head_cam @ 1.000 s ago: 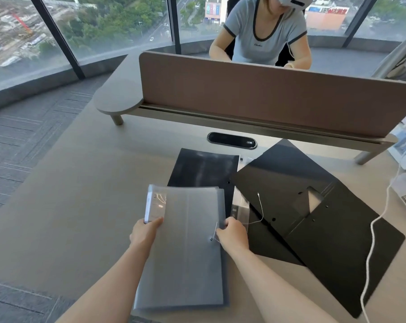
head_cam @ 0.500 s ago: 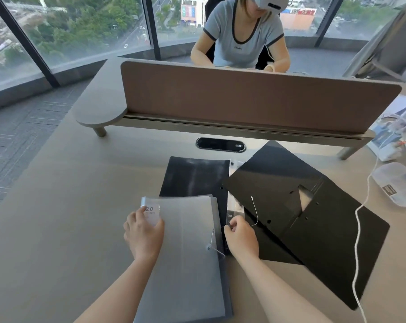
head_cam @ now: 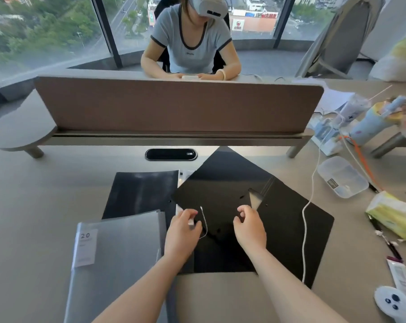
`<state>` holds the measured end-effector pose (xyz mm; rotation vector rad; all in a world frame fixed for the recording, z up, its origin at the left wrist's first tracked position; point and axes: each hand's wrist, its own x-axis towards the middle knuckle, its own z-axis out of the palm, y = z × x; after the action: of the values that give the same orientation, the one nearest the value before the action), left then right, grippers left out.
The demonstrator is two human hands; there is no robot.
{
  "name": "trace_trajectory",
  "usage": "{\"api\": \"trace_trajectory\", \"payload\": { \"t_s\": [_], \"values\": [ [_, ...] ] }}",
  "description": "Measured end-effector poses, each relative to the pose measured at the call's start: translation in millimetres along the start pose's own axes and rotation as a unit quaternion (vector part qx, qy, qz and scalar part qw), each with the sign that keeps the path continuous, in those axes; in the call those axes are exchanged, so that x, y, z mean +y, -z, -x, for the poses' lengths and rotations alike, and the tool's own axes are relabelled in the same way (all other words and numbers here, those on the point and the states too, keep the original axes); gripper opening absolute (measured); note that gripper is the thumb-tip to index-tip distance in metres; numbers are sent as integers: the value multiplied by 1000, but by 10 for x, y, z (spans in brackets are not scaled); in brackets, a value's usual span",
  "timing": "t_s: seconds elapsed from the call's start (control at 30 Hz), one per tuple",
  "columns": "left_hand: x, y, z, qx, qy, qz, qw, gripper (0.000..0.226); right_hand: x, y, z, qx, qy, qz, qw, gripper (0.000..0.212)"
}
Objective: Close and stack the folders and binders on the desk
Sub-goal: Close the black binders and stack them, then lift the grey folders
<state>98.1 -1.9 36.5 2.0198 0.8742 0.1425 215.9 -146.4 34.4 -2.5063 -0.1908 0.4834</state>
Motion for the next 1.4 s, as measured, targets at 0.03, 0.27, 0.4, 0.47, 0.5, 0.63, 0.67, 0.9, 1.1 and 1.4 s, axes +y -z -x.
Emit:
{"api": "trace_trajectory", "payload": {
  "t_s": [0.03,0.27,0.4,0.47,0.5,0.63,0.67,0.9,1.1,1.4],
  "values": [
    [87,-138,-18,-7,-10,-10,1000,31,75,93,-90,-3,-2,-2,1000,33],
    [435,-900,-136,-85,-75,-146,983,54,537,562,-661,-42,-1,5,999,56],
    [518,-1204,-189,-154,-64,-250,954,67,730,730,-1000,-63,-5,18,998,64],
    [543,-1332,-211,-167,-55,-284,943,72,792,789,-1174,-78,-4,29,997,68],
    [550,-1378,-223,-167,-53,-297,939,74,801,815,-1248,-84,-2,36,996,69],
    [585,-1491,-277,-153,-48,-333,929,79,817,880,-1514,-99,7,55,994,72],
    [592,-1507,-282,-152,-45,-338,927,80,821,885,-1564,-100,10,55,993,72],
    [608,-1554,-309,-146,-36,-344,927,87,814,871,-1781,-88,12,41,995,63],
    [594,-1518,-351,-124,-33,-313,941,94,683,927,-1883,-37,2,3,999,45],
    [814,-1316,-300,-40,-25,-230,972,103,235,1119,-1655,48,30,-69,996,35]
  ]
}}
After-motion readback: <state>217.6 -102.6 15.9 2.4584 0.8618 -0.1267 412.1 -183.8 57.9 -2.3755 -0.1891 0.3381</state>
